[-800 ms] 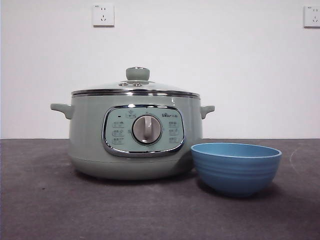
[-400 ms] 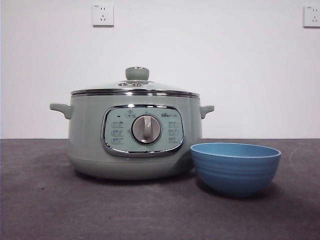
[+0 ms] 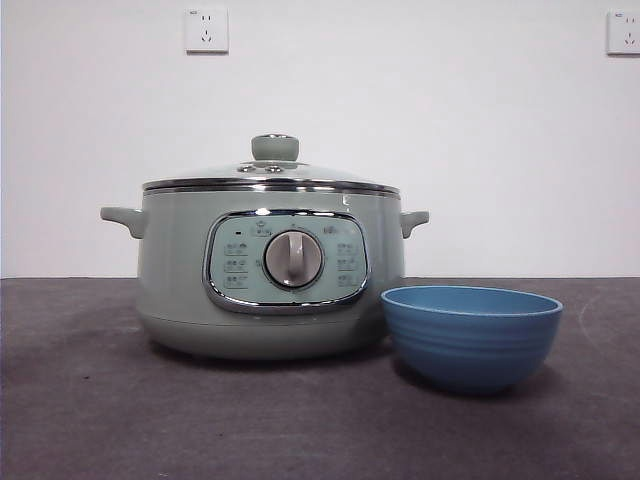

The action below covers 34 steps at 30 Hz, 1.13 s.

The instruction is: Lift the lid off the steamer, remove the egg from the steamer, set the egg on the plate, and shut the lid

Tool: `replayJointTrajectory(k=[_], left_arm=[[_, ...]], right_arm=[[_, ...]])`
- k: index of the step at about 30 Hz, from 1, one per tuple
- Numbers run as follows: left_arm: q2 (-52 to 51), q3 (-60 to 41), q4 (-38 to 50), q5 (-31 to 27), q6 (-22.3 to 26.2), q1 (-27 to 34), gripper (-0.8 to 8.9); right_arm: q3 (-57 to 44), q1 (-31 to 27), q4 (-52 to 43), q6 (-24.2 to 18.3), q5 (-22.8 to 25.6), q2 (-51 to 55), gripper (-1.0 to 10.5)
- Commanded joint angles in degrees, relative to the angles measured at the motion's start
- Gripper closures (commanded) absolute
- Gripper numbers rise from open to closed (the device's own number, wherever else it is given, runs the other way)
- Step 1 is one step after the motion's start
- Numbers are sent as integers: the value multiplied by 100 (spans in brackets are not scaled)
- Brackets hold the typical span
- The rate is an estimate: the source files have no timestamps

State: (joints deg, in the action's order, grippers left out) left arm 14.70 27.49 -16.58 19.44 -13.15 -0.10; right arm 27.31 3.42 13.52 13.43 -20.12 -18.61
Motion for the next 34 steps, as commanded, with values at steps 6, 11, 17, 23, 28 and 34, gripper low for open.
replayJointTrajectory(k=[6,11,17,23,28,34], left_arm=[[1128,1115,-883,1298,682,13,821],[1624,1585,-1591,1744,1060,7,821],[1753,1727,-2050,2234,1266,9,821],[1753,1727,-2142,2282,1318,9,813],[1753,1727,-2111,2275,1163,9,485],[1753,1784,-2057,2273,1158,9,287]], right_arm=[[1744,13,1561,-1134,-1233,-1661,958],[2726,72,2872,-1869,-1851,-2564,958],[3180,278,3939,-2627,-2013,-3108,957],[3180,374,4057,-2693,-2031,-3163,943],[3180,374,4057,-2507,-2024,-3163,670],[3180,378,4057,-2393,-2031,-3163,348]])
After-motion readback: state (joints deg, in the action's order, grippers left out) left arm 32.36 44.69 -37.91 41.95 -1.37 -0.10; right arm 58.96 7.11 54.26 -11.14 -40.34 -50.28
